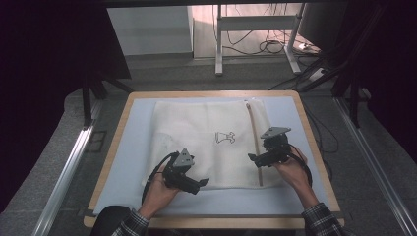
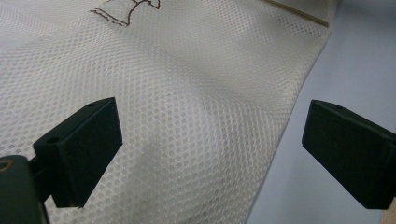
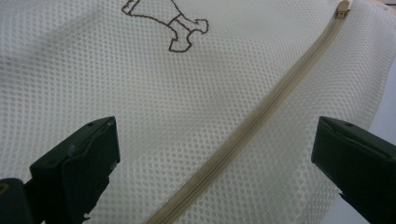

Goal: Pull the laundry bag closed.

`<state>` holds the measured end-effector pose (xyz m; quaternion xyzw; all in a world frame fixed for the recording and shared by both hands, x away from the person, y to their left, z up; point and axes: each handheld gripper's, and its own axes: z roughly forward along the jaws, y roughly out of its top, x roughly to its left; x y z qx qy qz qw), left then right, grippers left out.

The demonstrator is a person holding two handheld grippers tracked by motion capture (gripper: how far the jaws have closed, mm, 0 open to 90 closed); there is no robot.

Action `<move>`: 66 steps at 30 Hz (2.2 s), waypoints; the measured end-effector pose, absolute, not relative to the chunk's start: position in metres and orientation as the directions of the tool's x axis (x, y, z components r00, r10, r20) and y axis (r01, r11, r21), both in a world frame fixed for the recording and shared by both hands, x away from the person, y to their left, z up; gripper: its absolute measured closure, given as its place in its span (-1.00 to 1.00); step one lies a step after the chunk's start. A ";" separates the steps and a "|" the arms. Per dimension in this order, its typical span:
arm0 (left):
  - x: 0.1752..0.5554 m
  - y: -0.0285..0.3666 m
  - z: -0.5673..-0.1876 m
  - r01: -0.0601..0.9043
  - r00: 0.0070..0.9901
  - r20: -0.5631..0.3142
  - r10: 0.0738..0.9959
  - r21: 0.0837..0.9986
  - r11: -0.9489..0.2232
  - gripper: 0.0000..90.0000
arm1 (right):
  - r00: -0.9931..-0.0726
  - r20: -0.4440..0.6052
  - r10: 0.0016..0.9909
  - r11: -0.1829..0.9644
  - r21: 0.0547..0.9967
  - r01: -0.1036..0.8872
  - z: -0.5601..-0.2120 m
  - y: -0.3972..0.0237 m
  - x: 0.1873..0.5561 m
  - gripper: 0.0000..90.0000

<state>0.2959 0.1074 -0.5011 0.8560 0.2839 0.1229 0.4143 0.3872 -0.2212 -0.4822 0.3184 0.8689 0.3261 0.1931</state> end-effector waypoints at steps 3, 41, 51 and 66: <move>0.294 0.109 -0.501 0.382 0.808 -0.019 0.589 0.778 -0.499 -0.90 | -0.727 -0.127 0.675 0.587 0.689 0.425 -0.483 -0.222 0.382 -0.97; 0.267 0.151 -0.500 0.384 0.754 0.040 0.656 0.783 -0.489 -0.91 | -0.733 -0.138 0.666 0.586 0.705 0.399 -0.476 -0.249 0.328 -0.97; 0.258 0.166 -0.501 0.397 0.729 0.046 0.683 0.784 -0.477 -0.91 | -0.721 -0.149 0.677 0.580 0.710 0.399 -0.475 -0.258 0.314 -0.99; 0.245 0.193 -0.501 0.414 0.679 0.039 0.733 0.803 -0.428 -0.92 | -0.704 -0.146 0.695 0.564 0.718 0.408 -0.477 -0.275 0.291 -1.00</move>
